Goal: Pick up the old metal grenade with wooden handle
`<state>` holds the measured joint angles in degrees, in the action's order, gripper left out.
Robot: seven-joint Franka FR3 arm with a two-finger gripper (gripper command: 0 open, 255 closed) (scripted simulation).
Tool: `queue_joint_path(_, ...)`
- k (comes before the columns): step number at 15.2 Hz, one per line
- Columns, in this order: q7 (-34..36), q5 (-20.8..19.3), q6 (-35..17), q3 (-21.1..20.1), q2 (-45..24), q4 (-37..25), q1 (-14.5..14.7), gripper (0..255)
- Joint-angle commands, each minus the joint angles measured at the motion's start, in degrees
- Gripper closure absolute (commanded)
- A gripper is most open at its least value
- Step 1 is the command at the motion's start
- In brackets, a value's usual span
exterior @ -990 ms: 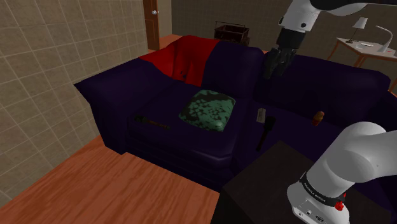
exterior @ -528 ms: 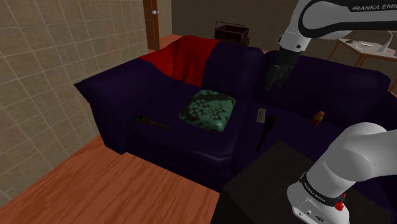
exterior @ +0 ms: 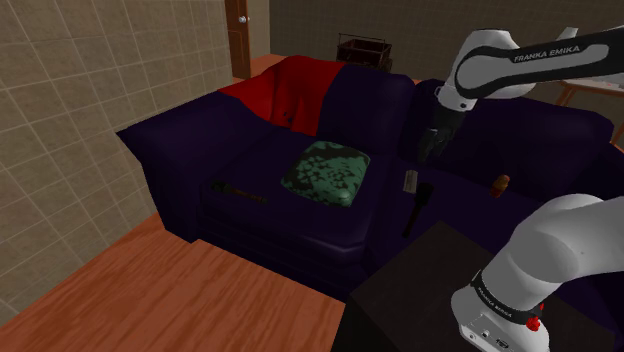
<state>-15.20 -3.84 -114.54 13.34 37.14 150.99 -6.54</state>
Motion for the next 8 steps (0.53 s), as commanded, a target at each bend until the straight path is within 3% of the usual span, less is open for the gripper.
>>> queue_joint_path(1, -2.20, -1.16, -3.46, 2.05, -2.69, 0.67, -0.84, 0)
queue_joint_path(8, -9.49, -3.10, -16.52, 8.97, -14.30, 1.98, -2.54, 0)
